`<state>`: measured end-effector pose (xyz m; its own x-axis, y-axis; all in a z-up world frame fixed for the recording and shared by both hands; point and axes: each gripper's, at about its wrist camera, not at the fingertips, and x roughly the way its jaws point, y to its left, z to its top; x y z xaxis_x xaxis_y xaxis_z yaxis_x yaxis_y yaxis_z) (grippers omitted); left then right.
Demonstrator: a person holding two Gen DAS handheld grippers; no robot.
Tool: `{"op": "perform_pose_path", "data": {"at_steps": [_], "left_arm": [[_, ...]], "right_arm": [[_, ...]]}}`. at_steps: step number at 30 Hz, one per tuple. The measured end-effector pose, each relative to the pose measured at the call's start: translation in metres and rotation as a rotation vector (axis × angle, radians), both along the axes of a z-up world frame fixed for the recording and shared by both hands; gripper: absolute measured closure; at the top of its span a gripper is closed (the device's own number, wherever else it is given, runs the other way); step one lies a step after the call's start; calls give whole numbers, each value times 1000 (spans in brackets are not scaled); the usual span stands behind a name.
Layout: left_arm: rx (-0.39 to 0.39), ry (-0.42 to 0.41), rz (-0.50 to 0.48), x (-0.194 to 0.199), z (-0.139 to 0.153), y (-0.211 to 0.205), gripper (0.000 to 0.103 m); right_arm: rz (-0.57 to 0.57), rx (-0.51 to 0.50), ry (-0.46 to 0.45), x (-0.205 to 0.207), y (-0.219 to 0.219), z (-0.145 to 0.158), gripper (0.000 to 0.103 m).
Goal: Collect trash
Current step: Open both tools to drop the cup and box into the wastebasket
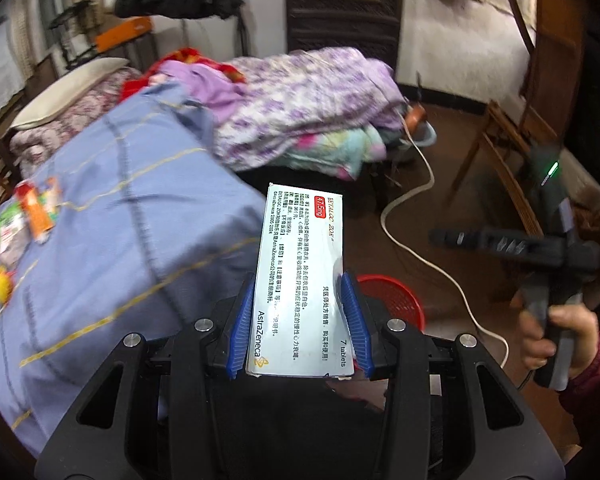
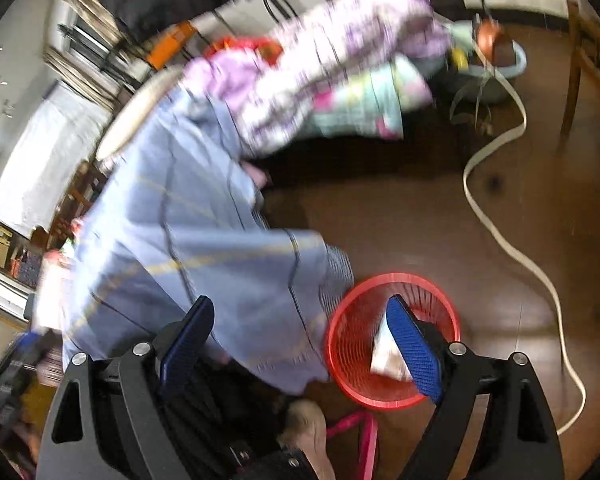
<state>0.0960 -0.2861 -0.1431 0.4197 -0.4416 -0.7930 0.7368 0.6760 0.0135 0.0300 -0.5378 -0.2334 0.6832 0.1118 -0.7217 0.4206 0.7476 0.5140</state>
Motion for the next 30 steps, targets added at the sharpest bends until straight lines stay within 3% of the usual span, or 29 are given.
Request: {"op": "perform_pose_path", "data": {"at_steps": [8, 10, 12, 14, 17, 23, 30], "left_arm": [[92, 101, -164, -10, -43, -73, 59], [113, 102, -198, -16, -49, -89, 53], [123, 79, -213, -21, -50, -101, 35], [122, 59, -220, -23, -48, -107, 31], [128, 9, -205, -23, -41, -107, 28], [96, 9, -136, -8, -27, -90, 27], [14, -50, -52, -9, 8, -50, 23]], "right_arm": [[-59, -45, -129, -23, -24, 36, 12], [-70, -31, -133, -25, -33, 35, 12], [-78, -20, -132, -29, -38, 31, 12], [-92, -1, -134, -33, -45, 26, 12], [-106, 18, -140, -36, -49, 21, 12], [-99, -5, -138, -34, -40, 26, 12], [-23, -70, -172, -22, -7, 61, 12]]}}
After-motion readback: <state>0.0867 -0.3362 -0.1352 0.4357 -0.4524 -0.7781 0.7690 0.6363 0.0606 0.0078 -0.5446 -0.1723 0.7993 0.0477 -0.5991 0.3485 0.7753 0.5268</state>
